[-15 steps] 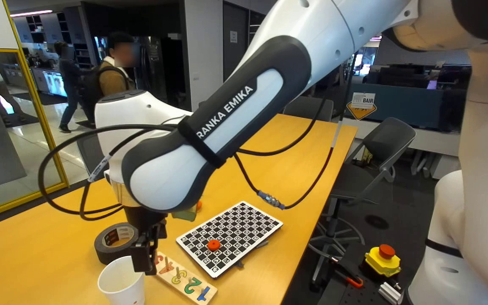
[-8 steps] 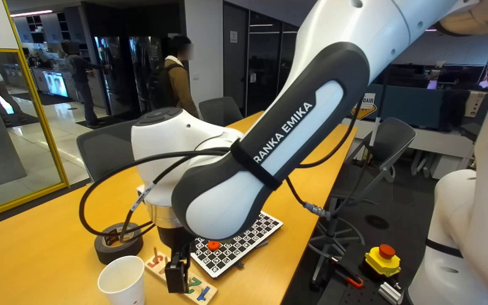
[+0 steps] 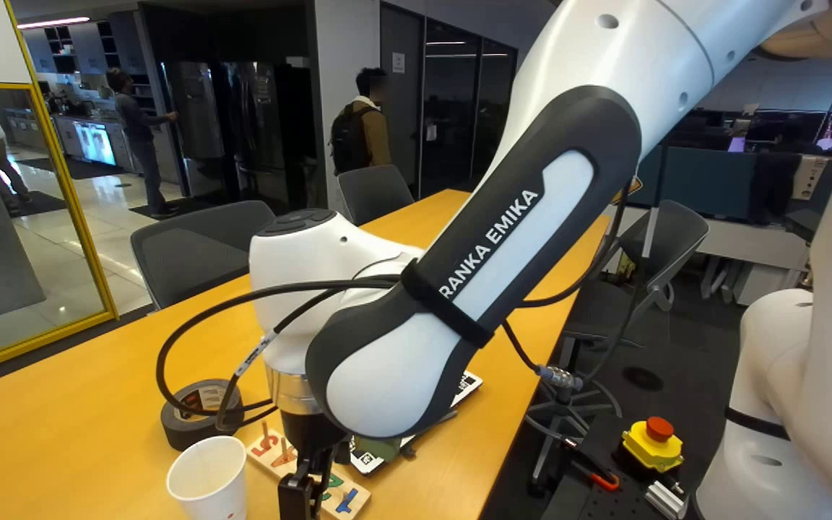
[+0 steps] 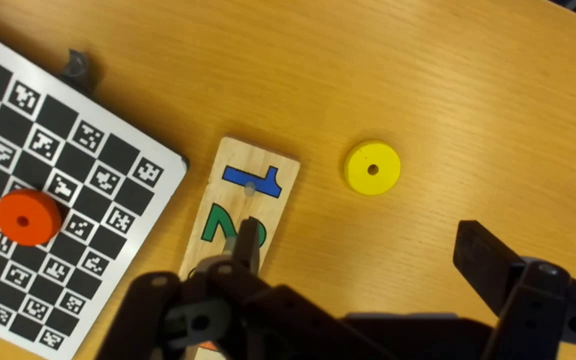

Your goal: Put the orange circles into the transparent cup and the yellow circles into the white cup.

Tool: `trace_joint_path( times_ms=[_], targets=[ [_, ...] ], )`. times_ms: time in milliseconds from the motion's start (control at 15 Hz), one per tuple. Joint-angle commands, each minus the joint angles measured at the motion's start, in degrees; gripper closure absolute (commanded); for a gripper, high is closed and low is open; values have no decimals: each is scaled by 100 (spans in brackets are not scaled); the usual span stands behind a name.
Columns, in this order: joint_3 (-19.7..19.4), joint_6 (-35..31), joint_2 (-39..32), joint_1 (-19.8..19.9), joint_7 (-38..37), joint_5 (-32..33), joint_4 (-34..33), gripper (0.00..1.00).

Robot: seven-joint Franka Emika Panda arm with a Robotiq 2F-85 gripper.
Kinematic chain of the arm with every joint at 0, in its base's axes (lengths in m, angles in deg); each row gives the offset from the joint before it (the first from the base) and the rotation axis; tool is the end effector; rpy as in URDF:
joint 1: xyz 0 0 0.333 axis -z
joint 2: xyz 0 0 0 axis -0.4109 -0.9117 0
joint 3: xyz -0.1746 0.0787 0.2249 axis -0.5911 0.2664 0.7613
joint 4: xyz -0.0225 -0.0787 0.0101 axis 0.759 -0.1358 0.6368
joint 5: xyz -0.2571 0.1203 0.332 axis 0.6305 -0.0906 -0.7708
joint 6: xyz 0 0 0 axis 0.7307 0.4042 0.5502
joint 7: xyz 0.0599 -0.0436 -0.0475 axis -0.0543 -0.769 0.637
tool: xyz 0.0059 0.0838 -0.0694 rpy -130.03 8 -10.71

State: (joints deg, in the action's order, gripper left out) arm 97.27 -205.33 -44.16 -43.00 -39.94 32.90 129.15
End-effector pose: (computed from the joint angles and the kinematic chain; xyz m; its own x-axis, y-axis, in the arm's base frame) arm 0.4079 0.3082 0.2196 0.8496 0.5273 -0.0115 0.5273 -0.8497 -0.0075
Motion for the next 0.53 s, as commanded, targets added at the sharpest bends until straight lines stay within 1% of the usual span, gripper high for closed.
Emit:
trace_joint_path(
  times_ms=[0, 67, 400, 467],
  targets=[
    [-21, 29, -93, 18, -665, -493, -109, 0],
    [-39, 104, -142, 24, -846, -592, -159, 0],
    [-102, -8, -351, -18, -2043, -888, -172, 0],
    [-98, 29, -418, -8, -2130, -1017, -199, 0]
  ],
)
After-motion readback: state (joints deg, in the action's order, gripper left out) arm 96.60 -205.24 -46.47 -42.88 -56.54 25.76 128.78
